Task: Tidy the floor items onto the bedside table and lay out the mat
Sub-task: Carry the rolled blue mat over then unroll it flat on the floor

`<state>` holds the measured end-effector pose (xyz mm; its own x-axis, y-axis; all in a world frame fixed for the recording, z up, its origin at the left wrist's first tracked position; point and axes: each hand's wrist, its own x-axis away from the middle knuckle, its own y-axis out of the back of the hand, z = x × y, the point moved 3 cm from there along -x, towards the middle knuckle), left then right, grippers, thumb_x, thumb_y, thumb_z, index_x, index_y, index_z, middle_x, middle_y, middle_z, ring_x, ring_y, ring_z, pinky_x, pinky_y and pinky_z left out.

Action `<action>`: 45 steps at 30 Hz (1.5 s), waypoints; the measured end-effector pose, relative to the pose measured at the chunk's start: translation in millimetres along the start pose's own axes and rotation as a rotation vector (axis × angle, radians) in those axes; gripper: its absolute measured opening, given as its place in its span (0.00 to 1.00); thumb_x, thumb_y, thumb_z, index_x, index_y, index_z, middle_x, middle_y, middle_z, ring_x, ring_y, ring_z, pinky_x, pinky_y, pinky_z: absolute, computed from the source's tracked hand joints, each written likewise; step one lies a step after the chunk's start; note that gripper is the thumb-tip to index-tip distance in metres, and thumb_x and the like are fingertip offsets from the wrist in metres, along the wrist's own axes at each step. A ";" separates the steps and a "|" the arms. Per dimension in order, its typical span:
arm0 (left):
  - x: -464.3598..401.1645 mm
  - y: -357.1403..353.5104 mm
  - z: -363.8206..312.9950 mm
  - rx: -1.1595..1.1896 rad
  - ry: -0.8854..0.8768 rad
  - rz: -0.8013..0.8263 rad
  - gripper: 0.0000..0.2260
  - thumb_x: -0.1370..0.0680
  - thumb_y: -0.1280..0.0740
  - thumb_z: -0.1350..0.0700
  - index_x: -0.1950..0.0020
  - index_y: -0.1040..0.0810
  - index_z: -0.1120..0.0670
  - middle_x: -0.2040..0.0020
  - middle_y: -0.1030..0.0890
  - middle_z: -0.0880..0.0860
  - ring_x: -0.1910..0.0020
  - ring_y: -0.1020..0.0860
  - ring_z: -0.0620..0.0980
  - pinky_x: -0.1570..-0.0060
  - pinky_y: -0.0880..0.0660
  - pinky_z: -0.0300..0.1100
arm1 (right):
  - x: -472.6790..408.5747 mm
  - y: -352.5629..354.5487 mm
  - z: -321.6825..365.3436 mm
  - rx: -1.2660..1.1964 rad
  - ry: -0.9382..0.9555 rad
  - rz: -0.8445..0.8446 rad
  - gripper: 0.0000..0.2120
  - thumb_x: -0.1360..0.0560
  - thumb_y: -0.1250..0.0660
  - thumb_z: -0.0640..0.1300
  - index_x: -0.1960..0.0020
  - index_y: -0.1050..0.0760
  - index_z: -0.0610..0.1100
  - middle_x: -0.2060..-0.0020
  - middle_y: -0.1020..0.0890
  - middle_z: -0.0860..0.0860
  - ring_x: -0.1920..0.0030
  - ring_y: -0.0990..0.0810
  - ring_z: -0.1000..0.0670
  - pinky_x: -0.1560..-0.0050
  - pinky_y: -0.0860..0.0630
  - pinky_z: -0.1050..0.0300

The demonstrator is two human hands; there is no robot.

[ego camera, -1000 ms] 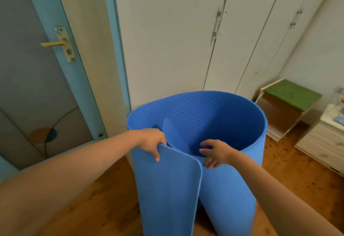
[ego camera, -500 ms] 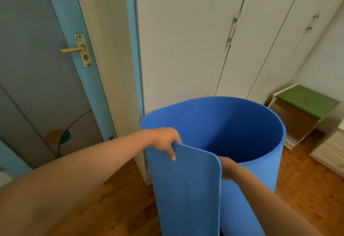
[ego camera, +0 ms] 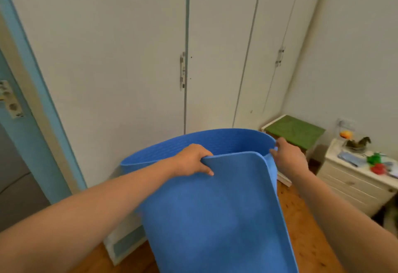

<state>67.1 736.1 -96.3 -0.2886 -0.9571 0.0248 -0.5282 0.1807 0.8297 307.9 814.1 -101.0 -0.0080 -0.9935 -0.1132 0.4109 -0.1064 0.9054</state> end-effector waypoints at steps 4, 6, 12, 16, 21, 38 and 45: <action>-46.5 13.7 -49.0 0.049 -0.034 -0.116 0.05 0.29 0.27 0.61 0.55 0.19 0.60 0.69 0.26 0.46 0.71 0.30 0.37 0.70 0.35 0.28 | -26.0 42.6 -11.1 -0.515 -0.092 0.097 0.23 0.19 0.50 0.54 0.48 0.25 0.37 0.55 0.24 0.44 0.58 0.25 0.46 0.58 0.26 0.64; -60.3 20.3 -61.8 0.055 -0.041 -0.161 0.05 0.29 0.27 0.61 0.55 0.19 0.60 0.71 0.29 0.44 0.72 0.32 0.38 0.73 0.36 0.27 | -16.1 46.0 -18.7 -0.649 -0.142 0.156 0.28 0.19 0.53 0.56 0.49 0.23 0.36 0.54 0.24 0.43 0.52 0.27 0.47 0.45 0.28 0.55; -75.6 23.5 -63.4 0.075 -0.010 -0.187 0.05 0.29 0.27 0.61 0.59 0.21 0.61 0.69 0.27 0.49 0.70 0.31 0.40 0.70 0.35 0.31 | 2.6 52.5 -47.7 -0.740 -0.179 0.258 0.32 0.21 0.55 0.61 0.62 0.21 0.41 0.55 0.20 0.43 0.53 0.22 0.44 0.44 0.26 0.48; -62.9 30.5 -49.0 0.100 0.016 -0.197 0.09 0.29 0.27 0.61 0.66 0.25 0.54 0.69 0.27 0.47 0.71 0.30 0.41 0.75 0.35 0.25 | 13.6 36.4 -54.6 -0.630 -0.121 0.373 0.34 0.24 0.52 0.65 0.48 0.19 0.40 0.50 0.18 0.45 0.49 0.19 0.46 0.48 0.24 0.53; -32.0 43.7 -20.7 0.128 0.050 -0.175 0.07 0.29 0.27 0.62 0.63 0.23 0.55 0.66 0.24 0.49 0.67 0.26 0.43 0.73 0.33 0.23 | 42.5 23.6 -26.5 -0.620 0.005 0.502 0.17 0.24 0.38 0.55 0.50 0.19 0.44 0.51 0.16 0.46 0.52 0.16 0.47 0.49 0.19 0.54; 156.2 123.7 63.2 -0.300 -0.215 0.158 0.37 0.31 0.26 0.57 0.26 0.40 0.47 0.33 0.30 0.51 0.36 0.29 0.51 0.39 0.33 0.41 | 210.0 -73.2 179.9 -0.036 0.078 0.587 0.14 0.25 0.33 0.51 0.45 0.21 0.43 0.54 0.19 0.51 0.54 0.21 0.51 0.49 0.24 0.57; 219.0 110.4 37.5 -0.173 -0.315 0.045 0.12 0.30 0.28 0.60 0.51 0.28 0.52 0.61 0.26 0.45 0.59 0.28 0.48 0.60 0.31 0.36 | 276.5 -49.1 190.6 0.089 0.071 0.551 0.18 0.26 0.33 0.51 0.41 0.23 0.40 0.45 0.19 0.46 0.45 0.20 0.45 0.42 0.24 0.51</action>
<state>-84.4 555.0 -20.2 -0.5548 -0.8274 -0.0872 -0.3741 0.1545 0.9144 111.7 537.1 -98.7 0.2483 -0.8986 0.3617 0.2590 0.4214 0.8691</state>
